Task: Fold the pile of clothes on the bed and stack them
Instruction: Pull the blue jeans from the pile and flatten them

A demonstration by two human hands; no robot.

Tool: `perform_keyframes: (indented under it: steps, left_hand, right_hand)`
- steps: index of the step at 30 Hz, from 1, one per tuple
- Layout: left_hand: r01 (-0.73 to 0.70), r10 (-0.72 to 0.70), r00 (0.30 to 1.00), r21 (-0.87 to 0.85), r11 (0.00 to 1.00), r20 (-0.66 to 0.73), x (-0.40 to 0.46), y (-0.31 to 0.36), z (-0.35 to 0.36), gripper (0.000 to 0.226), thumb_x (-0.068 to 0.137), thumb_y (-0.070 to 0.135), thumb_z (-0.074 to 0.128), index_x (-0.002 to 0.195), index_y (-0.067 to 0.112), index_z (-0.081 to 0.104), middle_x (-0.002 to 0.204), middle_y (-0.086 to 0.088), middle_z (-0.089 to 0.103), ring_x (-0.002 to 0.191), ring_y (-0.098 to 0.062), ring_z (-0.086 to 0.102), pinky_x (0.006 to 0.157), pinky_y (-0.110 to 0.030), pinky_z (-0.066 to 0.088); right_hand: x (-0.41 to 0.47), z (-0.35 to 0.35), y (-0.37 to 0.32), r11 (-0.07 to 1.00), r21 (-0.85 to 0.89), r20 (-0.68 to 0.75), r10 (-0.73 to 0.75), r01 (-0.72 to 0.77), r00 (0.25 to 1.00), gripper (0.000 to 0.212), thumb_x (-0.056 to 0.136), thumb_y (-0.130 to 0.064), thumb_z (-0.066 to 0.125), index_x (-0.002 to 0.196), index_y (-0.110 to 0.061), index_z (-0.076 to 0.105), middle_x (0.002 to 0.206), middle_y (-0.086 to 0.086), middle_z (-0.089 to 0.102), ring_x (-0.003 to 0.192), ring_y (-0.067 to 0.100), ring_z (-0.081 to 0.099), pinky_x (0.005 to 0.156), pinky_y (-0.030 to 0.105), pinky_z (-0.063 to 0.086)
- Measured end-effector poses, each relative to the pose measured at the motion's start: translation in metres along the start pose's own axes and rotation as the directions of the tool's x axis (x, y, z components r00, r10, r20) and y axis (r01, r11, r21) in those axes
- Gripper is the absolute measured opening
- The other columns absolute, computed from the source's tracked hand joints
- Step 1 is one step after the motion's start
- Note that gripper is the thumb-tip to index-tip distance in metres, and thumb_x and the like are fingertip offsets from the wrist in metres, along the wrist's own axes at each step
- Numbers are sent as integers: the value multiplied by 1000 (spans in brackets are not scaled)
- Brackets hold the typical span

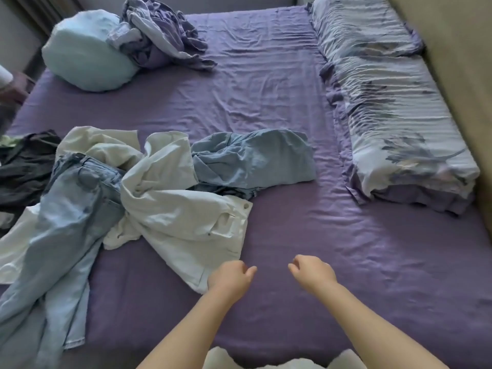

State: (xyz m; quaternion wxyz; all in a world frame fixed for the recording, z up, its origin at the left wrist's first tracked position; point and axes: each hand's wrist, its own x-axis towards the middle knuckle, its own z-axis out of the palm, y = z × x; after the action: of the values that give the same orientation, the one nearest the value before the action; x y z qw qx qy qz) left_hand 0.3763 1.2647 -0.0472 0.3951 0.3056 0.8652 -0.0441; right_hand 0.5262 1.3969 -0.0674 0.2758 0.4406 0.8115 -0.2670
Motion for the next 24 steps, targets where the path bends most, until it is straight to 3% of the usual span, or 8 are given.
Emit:
perform_keyframes:
  steps: [9, 13, 16, 18, 20, 22, 24]
  left_hand:
    - [-12, 12, 1000, -4, 1000, 13, 60, -11, -41, 44, 93, 57, 39, 91, 23, 67, 94, 5, 68, 90, -18, 64, 74, -29, 47]
    - [-53, 52, 998, 29, 998, 29, 96, -13, -66, 38, 94, 53, 37, 81, 25, 60, 90, 4, 66, 85, -18, 61, 72, -29, 45]
    - [-71, 71, 997, 4, 997, 10, 125, -11, -85, 37, 94, 49, 40, 71, 23, 51, 79, -1, 60, 76, -18, 53, 65, -28, 40]
    - [-84, 84, 996, -31, 996, -6, 146, -12, -95, 39, 93, 46, 43, 68, 18, 55, 77, -4, 61, 78, -21, 56, 61, -29, 39]
    - [-104, 103, 995, -55, 993, -15, 167, -15, -99, 36, 93, 45, 46, 95, 17, 67, 100, -2, 66, 98, -20, 59, 75, -31, 47]
    - [-124, 124, 992, -65, 990, -13, 185, -19, -101, 44, 94, 48, 46, 125, 20, 59, 128, 3, 58, 121, -17, 50, 94, -31, 43]
    - [-143, 142, 990, -74, 987, -22, 202, -20, -107, 50, 94, 49, 46, 135, 21, 51, 139, 3, 49, 130, -16, 42, 103, -32, 39]
  right_hand:
    - [60, -37, -33, 997, 65, -70, 40, -35, 997, 32, 98, -36, 35, 112, -18, 58, 112, -1, 64, 102, 22, 58, 72, 28, 36]
    - [84, -46, -50, 993, 98, -50, 68, -63, 996, 32, 97, -36, 36, 112, -18, 58, 112, -1, 64, 101, 22, 58, 73, 30, 41]
    - [108, -56, -66, 993, 115, -34, 20, -16, 999, 36, 98, -37, 37, 125, -20, 53, 122, -1, 60, 111, 21, 55, 82, 31, 45]
    - [126, -60, -79, 988, 148, -15, -28, 30, 1000, 40, 99, -37, 39, 134, -19, 47, 130, 1, 55, 119, 21, 50, 90, 34, 46]
    - [145, -64, -91, 983, 173, -14, -65, 67, 998, 44, 98, -36, 42, 137, -18, 42, 136, 4, 49, 125, 23, 44, 97, 37, 43]
    - [165, -72, -101, 980, 180, -43, -83, 89, 996, 47, 98, -36, 45, 140, -18, 37, 140, 4, 43, 128, 24, 39, 100, 37, 40]
    - [187, -88, -106, 978, 172, -97, -102, 117, 990, 51, 97, -37, 46, 143, -18, 33, 143, 4, 39, 130, 25, 36, 103, 38, 38]
